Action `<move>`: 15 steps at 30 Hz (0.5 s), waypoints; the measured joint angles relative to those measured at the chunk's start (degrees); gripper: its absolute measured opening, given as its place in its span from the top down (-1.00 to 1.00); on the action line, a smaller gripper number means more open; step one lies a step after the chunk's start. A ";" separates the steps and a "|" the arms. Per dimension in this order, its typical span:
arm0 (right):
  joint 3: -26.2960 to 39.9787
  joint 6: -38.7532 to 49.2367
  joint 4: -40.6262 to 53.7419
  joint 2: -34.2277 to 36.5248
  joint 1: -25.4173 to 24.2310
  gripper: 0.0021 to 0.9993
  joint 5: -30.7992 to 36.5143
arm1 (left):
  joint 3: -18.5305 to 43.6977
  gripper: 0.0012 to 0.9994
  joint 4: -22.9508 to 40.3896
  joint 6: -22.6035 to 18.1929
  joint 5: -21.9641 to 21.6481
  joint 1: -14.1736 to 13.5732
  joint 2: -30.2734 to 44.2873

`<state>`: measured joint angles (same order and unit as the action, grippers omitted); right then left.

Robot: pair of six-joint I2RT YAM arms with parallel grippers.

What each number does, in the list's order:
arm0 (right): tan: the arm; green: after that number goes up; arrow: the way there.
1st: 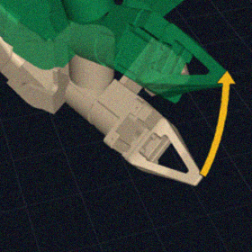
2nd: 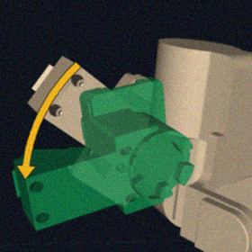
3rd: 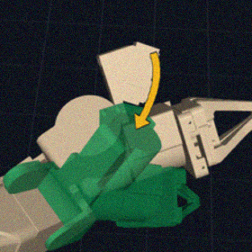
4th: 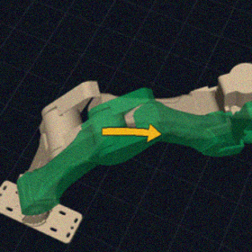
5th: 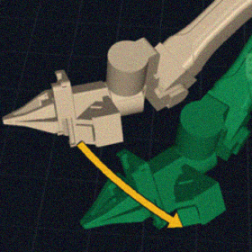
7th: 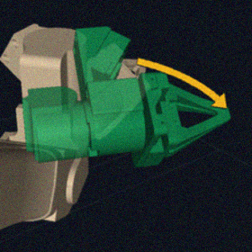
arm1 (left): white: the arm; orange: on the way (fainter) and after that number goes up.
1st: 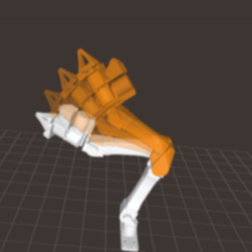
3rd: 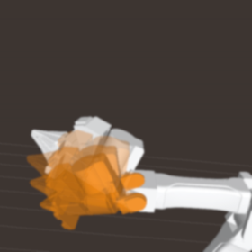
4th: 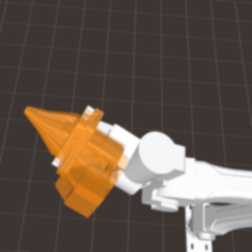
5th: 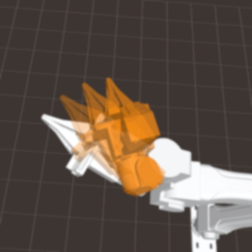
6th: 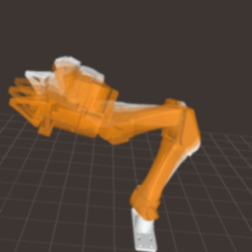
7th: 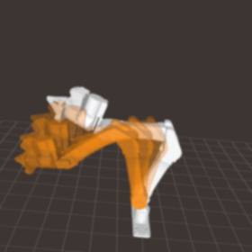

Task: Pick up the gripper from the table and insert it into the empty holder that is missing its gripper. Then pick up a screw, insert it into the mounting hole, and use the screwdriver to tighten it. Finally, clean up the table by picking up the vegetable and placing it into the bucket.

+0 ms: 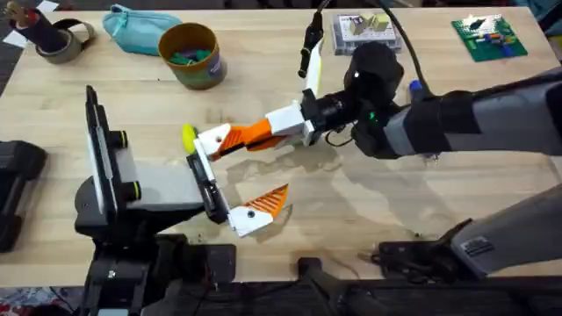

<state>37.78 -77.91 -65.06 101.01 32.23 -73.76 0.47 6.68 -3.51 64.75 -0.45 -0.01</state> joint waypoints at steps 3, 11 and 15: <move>0.00 0.00 0.00 0.00 0.00 0.98 0.00 | 0.00 -0.97 0.00 0.00 0.00 0.00 0.00; 0.42 -0.01 -0.07 0.00 0.91 -0.08 0.23 | 0.00 -0.97 0.24 0.02 1.47 -0.37 0.00; 1.03 0.18 -0.28 0.00 1.77 -0.96 0.39 | 0.00 -0.97 0.42 0.02 2.55 -0.74 0.00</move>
<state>38.81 -77.73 -65.33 101.01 34.00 -73.36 0.47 7.09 -3.49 67.31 -1.19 -0.01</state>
